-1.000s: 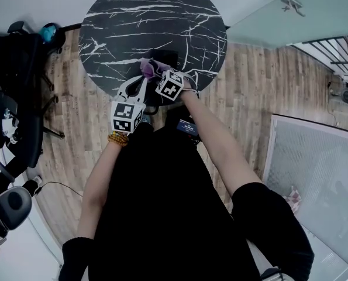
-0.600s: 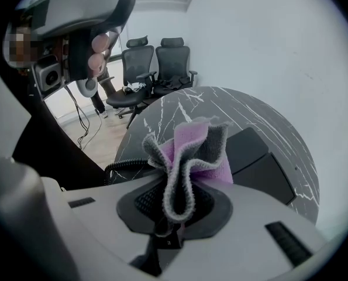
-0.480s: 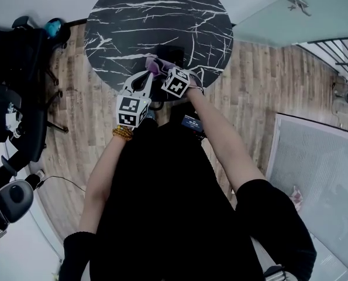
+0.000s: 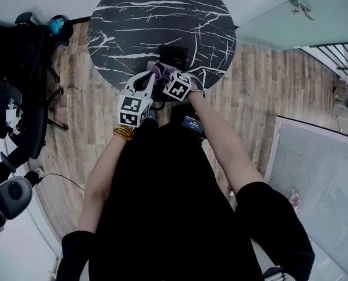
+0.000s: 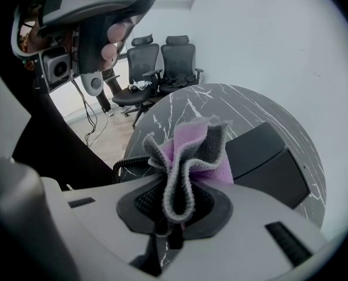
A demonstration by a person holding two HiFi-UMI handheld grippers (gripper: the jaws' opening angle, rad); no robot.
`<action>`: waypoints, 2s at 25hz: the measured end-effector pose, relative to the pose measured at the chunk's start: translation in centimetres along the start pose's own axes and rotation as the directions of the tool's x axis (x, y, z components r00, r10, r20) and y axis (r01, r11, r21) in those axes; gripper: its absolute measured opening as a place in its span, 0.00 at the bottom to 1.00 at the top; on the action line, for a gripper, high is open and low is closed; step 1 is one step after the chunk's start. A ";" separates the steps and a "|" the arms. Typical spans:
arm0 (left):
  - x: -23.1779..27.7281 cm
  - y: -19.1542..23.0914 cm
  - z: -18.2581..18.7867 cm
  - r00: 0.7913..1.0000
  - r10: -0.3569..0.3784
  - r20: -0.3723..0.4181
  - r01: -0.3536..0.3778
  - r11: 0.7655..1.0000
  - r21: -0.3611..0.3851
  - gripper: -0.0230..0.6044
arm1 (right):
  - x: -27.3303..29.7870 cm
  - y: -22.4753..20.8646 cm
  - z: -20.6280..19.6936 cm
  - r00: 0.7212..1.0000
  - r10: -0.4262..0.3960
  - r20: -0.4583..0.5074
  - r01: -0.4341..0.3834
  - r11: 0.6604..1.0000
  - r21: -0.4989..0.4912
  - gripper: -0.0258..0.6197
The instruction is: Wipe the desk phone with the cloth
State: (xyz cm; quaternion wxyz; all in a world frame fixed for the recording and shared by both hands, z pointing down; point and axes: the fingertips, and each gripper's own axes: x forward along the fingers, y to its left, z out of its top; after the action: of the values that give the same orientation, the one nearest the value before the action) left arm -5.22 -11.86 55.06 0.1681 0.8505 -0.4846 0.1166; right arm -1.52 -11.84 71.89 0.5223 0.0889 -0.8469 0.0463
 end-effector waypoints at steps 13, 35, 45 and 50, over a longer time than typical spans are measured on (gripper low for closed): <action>0.1 -0.1 -0.3 1.000 -0.007 -0.010 0.007 1.000 -0.002 0.06 | 0.8 1.8 -0.6 0.999 0.041 -0.014 -0.041 0.999 -0.002 0.13; -0.3 0.2 -0.9 1.000 0.007 -0.021 -0.007 1.000 -0.005 0.06 | 2.0 5.4 -2.2 0.987 0.124 -0.102 -0.131 0.989 -0.072 0.12; -0.7 0.5 -0.8 1.000 0.024 -0.009 -0.024 1.000 -0.014 0.06 | -2.2 4.8 1.0 0.949 0.307 0.069 -0.299 0.949 -0.103 0.13; -0.7 0.3 -1.0 1.000 0.026 -0.011 -0.026 0.999 -0.019 0.06 | -5.7 -0.8 2.7 0.963 0.228 0.143 -0.205 0.966 -0.156 0.13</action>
State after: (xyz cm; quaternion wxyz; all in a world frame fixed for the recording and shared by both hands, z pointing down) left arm -5.91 -11.01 55.80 0.1775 0.8417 -0.4959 0.1188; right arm -1.19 -12.52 65.57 0.4496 -0.0380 -0.8917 0.0364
